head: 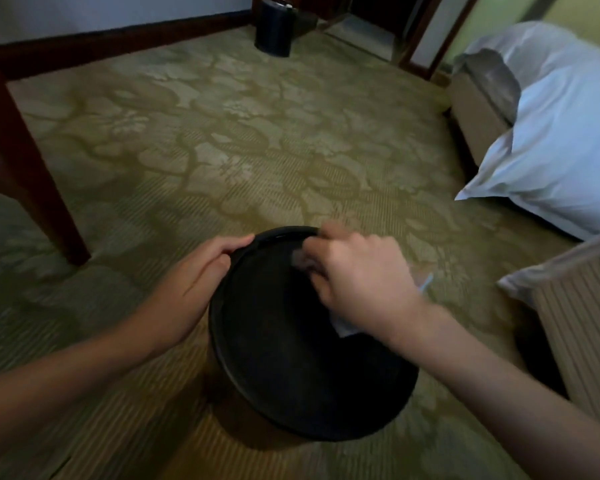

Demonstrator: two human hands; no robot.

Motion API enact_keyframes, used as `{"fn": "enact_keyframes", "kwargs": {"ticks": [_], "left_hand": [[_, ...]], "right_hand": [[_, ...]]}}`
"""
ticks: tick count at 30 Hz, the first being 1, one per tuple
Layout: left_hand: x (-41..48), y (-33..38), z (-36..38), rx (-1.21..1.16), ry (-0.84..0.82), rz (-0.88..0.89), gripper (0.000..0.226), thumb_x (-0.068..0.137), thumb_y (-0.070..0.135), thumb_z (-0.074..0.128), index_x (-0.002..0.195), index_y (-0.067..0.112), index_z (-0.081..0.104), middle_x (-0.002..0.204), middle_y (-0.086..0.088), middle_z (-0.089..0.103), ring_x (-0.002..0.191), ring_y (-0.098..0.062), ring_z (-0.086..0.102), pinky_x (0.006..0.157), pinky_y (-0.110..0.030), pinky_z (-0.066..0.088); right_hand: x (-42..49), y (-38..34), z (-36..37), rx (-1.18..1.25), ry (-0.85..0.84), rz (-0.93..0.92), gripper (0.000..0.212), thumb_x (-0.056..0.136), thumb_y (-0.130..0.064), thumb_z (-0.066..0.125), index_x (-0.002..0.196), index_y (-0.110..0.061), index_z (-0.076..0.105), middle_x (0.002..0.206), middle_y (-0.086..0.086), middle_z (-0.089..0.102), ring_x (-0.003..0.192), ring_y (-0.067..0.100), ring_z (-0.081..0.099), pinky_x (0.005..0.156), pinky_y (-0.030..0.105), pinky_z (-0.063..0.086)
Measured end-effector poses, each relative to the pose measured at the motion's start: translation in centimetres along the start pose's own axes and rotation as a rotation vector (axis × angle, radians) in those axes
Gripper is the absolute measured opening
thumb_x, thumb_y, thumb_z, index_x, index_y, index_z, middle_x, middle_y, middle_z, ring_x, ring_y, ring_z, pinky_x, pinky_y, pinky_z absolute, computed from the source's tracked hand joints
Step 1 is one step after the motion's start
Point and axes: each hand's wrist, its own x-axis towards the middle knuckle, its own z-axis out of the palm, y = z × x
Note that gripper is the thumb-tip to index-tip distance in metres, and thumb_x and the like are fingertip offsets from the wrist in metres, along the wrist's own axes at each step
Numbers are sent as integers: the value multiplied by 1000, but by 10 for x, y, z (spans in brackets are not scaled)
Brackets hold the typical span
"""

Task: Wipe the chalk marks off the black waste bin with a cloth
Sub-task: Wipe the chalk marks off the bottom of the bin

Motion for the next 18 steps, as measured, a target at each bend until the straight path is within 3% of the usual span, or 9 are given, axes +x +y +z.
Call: {"fn": "enact_keyframes", "kwargs": {"ticks": [3,5,9,12,15,18], "left_hand": [[0,-2,0,12,-2,32,44,94,27,33,132,20,54,133,7,57,127,-3,49,107,-25,37],[0,-3,0,10,-4,25,44,95,27,33,132,19,53,134,7,57,127,-3,49,107,-26,37],[-1,-3,0,-1,-6,-17,35,104,22,34,133,27,53,133,14,56,125,0,49,104,-28,38],[-1,-3,0,8,-8,-18,35,104,23,34,133,29,53,133,16,56,124,2,49,104,-28,38],[0,-1,1,-17,4,5,41,95,28,34,131,25,55,133,11,58,126,-3,49,107,-28,37],[-1,-1,0,-17,1,13,42,94,29,33,130,25,54,133,12,57,127,-1,49,107,-24,36]], "right_hand": [[-21,-35,-14,250,-66,-224,17,77,-38,54,91,-37,62,90,-10,56,66,17,61,47,27,32],[-22,-35,-17,323,-149,-296,17,78,-40,53,92,-38,62,92,-12,57,69,15,61,48,28,39],[-3,5,-9,183,-91,-50,20,88,-43,50,106,-38,59,107,-11,55,93,20,62,68,36,49],[0,10,-7,38,-37,30,21,90,-38,50,109,-33,56,109,-7,53,91,23,62,60,32,41],[-20,-28,-13,152,-32,-206,21,76,-34,67,96,-33,62,93,-5,56,71,19,62,49,28,27],[-27,-43,-21,385,-161,-384,18,77,-37,65,94,-33,63,90,-8,56,67,16,60,46,27,35]]}}
